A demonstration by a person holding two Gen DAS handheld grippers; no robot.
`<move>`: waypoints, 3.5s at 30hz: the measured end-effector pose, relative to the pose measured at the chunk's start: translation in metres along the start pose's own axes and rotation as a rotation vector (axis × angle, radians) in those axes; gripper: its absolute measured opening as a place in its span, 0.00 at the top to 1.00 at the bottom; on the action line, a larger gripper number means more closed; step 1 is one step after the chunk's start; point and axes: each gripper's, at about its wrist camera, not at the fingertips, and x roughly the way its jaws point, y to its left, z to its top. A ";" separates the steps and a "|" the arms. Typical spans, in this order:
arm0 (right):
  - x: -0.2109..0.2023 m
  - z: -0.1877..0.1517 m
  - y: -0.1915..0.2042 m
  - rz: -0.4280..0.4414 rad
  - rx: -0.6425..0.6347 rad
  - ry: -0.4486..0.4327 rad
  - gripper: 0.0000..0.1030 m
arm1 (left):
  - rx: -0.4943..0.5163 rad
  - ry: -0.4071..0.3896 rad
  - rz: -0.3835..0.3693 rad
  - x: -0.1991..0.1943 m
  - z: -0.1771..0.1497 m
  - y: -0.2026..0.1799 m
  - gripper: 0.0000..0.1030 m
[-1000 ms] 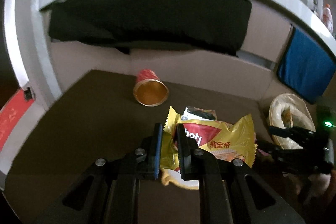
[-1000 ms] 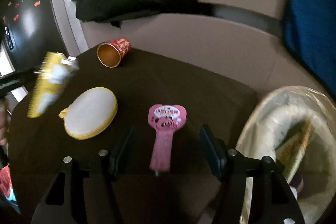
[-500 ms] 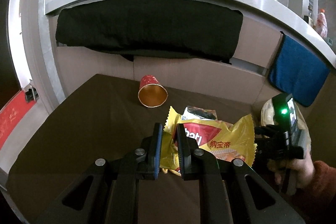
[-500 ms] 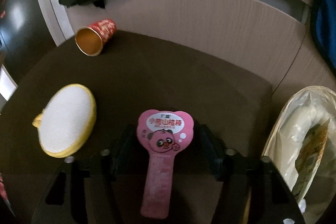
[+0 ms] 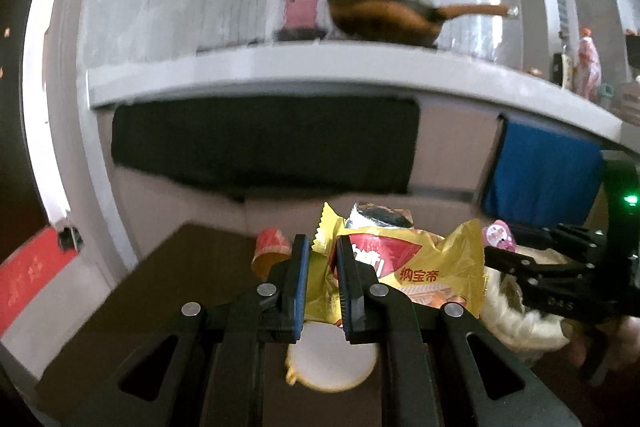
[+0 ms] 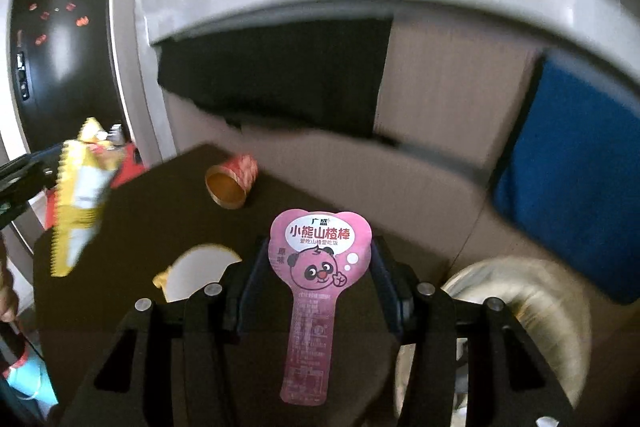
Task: Collect trash
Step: 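Carry the wafer pack in the left gripper while the right gripper carries the lollipop over the bin, then open both grippers over the bin to drop the wafer pack and lollipop, then grasp the red paper cup by its rim with the left gripper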
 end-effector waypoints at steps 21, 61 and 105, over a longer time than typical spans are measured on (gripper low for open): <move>-0.137 0.011 -0.096 -0.204 0.042 -0.212 0.54 | 0.073 -0.151 -0.129 -0.023 0.045 -0.145 0.86; -0.109 -0.055 -0.183 -0.267 0.231 -0.098 0.53 | 0.087 0.073 -0.291 0.073 -0.011 -0.240 0.86; -0.009 -0.050 -0.082 -0.071 0.238 0.033 0.39 | -0.118 0.192 -0.086 0.093 -0.045 -0.020 0.62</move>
